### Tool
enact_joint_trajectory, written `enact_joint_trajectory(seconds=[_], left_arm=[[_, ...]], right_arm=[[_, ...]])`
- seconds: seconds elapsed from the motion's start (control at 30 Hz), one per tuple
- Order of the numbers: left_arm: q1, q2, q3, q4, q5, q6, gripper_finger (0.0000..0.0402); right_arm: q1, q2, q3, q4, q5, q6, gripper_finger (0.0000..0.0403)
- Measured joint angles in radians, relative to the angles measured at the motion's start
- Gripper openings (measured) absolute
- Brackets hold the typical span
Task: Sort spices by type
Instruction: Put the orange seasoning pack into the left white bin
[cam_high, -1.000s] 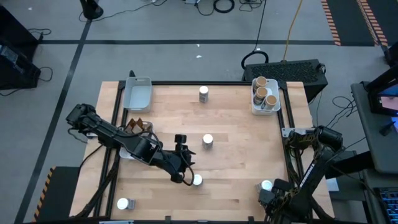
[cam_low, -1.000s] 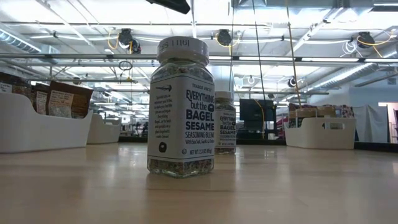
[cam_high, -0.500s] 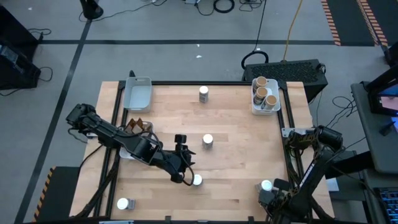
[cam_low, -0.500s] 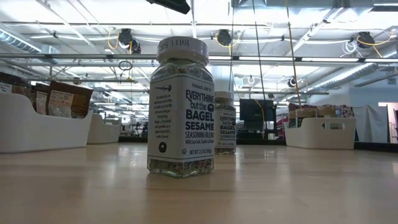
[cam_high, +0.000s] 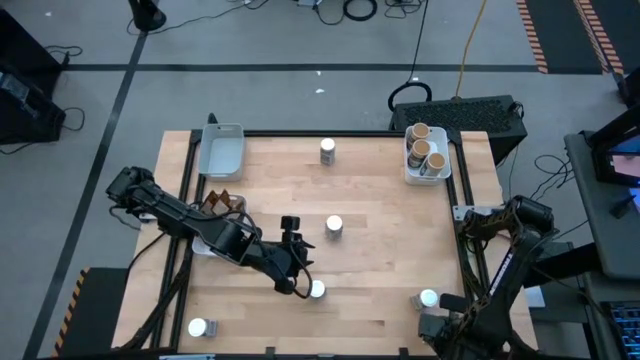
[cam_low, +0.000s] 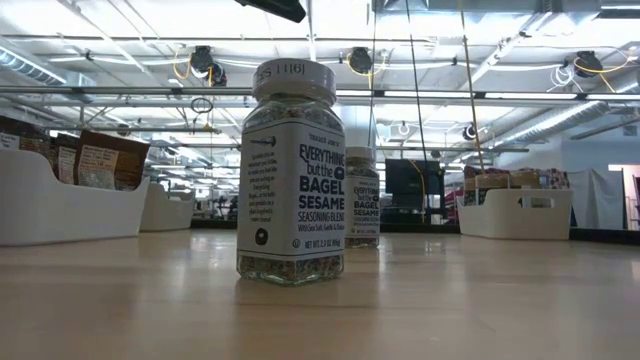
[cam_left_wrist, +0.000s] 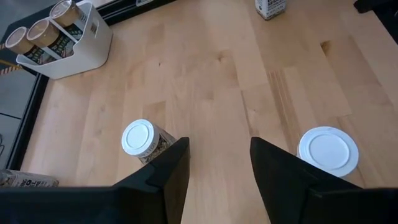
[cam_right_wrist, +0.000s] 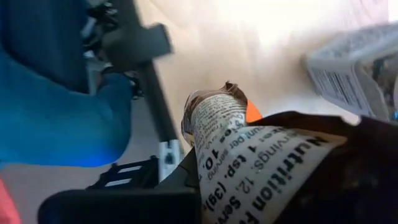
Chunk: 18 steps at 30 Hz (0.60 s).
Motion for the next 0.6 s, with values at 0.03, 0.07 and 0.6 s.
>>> enact_joint_trajectory(seconds=[0.03,0.07,0.6], left_arm=[[0.000,0.000,0.000,0.000,0.000,0.000,0.0174],[0.000,0.000,0.000,0.000,0.000,0.000,0.0174],[0.000,0.000,0.000,0.000,0.018,-0.001,0.0174]], right_arm=[[-0.005,-0.003,0.014,-0.002,0.000,-0.014,0.0031],[-0.011,-0.003,0.029,-0.003,0.003,-0.034,0.0030],[-0.275,-0.005,0.215,-0.042,0.194,-0.736,0.0027]])
